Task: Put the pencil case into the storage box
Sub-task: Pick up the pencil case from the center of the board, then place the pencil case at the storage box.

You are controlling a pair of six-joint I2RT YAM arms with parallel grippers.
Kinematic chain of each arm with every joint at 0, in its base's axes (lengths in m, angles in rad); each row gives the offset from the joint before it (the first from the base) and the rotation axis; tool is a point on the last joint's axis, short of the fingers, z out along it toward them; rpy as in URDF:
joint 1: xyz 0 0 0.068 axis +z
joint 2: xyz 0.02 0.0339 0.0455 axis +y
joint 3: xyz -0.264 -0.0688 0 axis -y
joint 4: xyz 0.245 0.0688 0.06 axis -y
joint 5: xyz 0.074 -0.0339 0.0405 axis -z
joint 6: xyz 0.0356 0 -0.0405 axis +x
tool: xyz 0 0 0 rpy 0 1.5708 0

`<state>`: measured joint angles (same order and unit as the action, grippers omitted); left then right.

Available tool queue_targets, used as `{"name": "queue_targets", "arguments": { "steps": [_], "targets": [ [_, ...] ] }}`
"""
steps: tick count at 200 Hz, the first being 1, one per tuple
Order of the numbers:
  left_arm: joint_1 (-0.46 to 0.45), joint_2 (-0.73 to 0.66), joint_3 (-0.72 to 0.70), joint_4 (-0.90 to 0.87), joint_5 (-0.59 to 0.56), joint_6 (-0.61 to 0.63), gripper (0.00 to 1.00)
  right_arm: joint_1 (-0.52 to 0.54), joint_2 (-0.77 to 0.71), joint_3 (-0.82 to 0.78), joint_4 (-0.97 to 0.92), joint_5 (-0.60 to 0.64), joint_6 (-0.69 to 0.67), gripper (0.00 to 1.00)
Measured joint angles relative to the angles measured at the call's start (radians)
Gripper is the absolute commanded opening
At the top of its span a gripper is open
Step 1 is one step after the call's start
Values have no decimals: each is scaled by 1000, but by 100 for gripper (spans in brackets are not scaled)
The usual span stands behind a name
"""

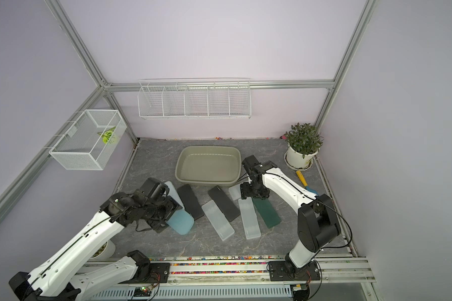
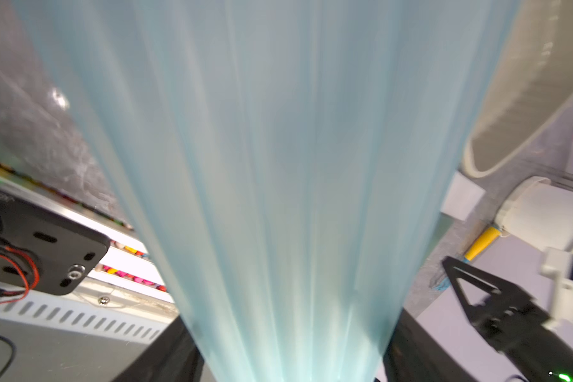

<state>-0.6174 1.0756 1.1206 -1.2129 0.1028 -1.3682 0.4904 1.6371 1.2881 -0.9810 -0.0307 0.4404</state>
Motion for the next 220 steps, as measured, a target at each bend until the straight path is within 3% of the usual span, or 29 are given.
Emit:
{"name": "queue_targets", "arguments": {
  "steps": [41,87,103,144,220],
  "targets": [
    [61,467,414,7,-26,362,59,-1,0,2,0,1,5,80],
    [86,1059,1157,-89,-79,771,58,-4,-8,2,1,8,22,80],
    [94,1199,1335,-107,-65,869,58,-10,-17,2,1,11,31,80],
    [117,1343,1378,-87,5,982,57,-29,-37,2,1,12,45,80],
    [107,1501,1387,56,133,984,60,-56,-35,2,0,11,43,80]
  ]
}}
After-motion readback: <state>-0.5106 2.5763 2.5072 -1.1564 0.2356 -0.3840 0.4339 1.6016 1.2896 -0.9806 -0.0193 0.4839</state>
